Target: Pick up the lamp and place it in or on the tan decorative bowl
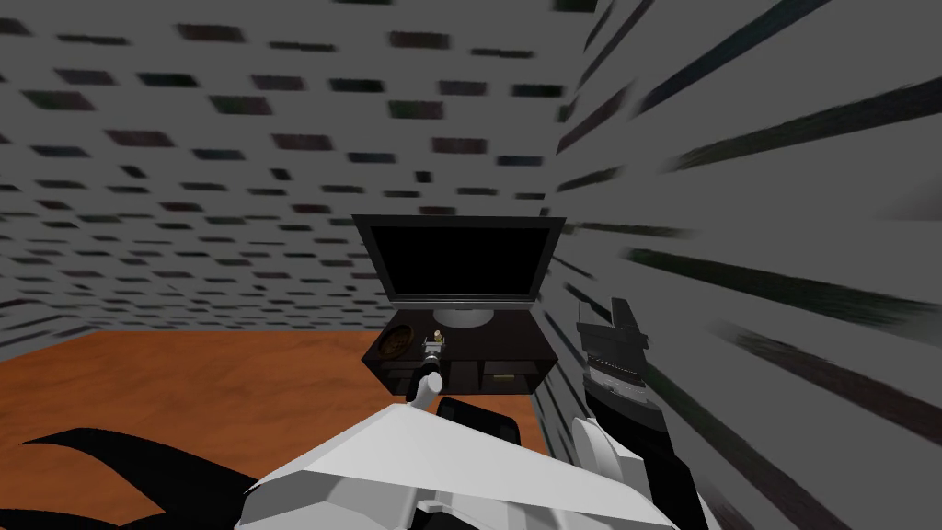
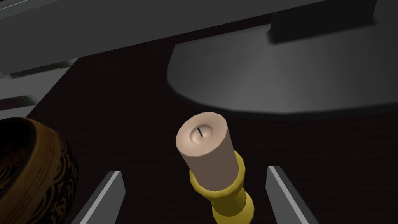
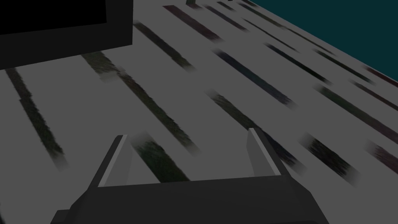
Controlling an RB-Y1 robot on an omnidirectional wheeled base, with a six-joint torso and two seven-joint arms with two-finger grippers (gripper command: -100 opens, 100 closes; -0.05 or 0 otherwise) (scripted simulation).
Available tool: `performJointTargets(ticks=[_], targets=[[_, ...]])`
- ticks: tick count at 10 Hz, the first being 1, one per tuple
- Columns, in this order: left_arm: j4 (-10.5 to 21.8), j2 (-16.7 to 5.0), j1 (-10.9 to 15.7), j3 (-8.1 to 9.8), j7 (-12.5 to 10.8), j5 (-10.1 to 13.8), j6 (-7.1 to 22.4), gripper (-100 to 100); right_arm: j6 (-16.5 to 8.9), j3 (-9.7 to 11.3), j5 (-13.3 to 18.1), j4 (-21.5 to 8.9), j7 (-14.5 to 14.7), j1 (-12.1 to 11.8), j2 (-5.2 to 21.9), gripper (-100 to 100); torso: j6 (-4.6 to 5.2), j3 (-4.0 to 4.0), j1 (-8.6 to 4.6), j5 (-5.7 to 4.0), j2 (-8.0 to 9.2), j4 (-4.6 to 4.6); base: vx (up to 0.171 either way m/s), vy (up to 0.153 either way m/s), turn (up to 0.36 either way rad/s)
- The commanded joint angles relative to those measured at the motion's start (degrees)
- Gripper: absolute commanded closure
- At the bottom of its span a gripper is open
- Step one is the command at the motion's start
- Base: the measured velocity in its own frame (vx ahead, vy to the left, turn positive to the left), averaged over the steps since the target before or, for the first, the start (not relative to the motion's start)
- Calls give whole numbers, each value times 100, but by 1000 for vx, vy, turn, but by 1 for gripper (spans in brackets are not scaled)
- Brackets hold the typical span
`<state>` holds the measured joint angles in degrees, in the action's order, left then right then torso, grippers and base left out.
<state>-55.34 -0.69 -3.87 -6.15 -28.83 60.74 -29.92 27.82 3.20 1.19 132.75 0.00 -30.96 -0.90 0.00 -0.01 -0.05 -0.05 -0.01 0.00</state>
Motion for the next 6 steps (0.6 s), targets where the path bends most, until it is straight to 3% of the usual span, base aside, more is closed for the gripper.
performJointTargets(ticks=[1,2,3,4,5,6], targets=[[130,49,124,286,-208,-286,112,-100,0,0,0,0,0,0,0,0,0,0,0,0,0,0,-15,-14,-18],[130,49,124,288,-208,-392,112,-100,0,0,0,0,0,0,0,0,0,0,-1,0,0,0,-13,-11,-10],[284,92,253,528,-410,-593,187,-100,0,0,0,0,0,0,0,0,0,0,0,0,0,0,-17,-11,-19],[284,92,253,528,-410,-710,187,-100,0,0,0,0,0,0,0,0,0,0,0,0,0,0,-15,-10,-11],[438,134,383,767,-611,-906,262,-100,0,0,0,0,0,0,0,0,0,0,0,0,0,0,-19,-10,-18],[438,134,383,767,-611,-1028,262,-100,0,0,0,0,0,0,0,0,0,0,0,0,1,0,-14,-8,-11]])
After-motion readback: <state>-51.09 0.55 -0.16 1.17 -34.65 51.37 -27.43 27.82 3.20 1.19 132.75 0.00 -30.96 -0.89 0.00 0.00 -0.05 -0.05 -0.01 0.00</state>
